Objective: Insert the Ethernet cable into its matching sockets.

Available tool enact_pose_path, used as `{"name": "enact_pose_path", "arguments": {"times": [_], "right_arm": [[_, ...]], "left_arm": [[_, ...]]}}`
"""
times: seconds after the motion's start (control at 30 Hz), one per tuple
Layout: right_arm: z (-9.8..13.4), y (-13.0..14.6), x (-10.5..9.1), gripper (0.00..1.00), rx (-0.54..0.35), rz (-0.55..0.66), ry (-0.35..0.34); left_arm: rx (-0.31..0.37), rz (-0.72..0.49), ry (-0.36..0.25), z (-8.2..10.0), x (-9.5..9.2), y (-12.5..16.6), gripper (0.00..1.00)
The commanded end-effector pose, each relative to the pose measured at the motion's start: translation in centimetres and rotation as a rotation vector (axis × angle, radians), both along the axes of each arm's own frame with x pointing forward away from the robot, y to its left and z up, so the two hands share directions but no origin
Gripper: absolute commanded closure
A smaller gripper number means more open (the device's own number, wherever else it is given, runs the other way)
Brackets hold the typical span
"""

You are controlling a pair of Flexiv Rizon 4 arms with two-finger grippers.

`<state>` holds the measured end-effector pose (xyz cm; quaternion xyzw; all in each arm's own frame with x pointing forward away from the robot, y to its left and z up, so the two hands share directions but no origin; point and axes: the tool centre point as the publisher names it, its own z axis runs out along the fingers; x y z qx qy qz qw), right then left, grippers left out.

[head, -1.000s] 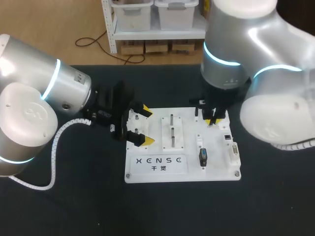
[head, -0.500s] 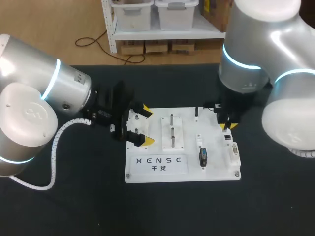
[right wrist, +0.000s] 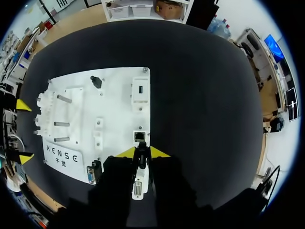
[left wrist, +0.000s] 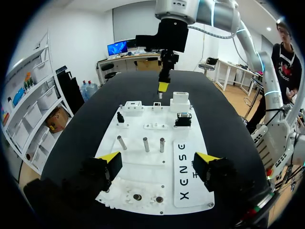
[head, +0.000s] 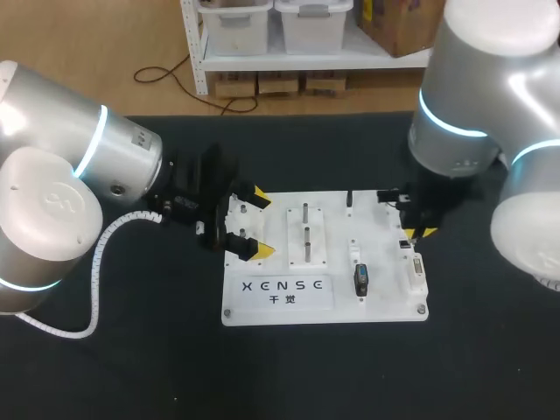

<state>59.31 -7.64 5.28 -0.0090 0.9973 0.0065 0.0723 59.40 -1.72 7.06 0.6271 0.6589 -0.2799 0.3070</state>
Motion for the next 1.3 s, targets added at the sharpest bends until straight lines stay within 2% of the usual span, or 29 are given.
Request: {"name": "enact_pose_path", "arguments": {"times": [0.03, 0.37, 1.3], "right_arm": [[-0.7, -0.1, 0.4, 1.0, 0.008, 0.007, 0.0], [-1.3, 0.3, 1.0, 1.0, 0.016, 0.027, 0.012], [-1.9, 0.4, 1.0, 1.0, 0.009, 0.029, 0.031]], "left_arm": [[0.005, 0.0, 0.002, 0.0, 0.1, -0.1, 0.0], [0.005, 0.0, 0.002, 0.0, 0.1, -0.1, 0.0], [0.005, 0.0, 0.002, 0.0, 0.1, -0.1, 0.0]]}}
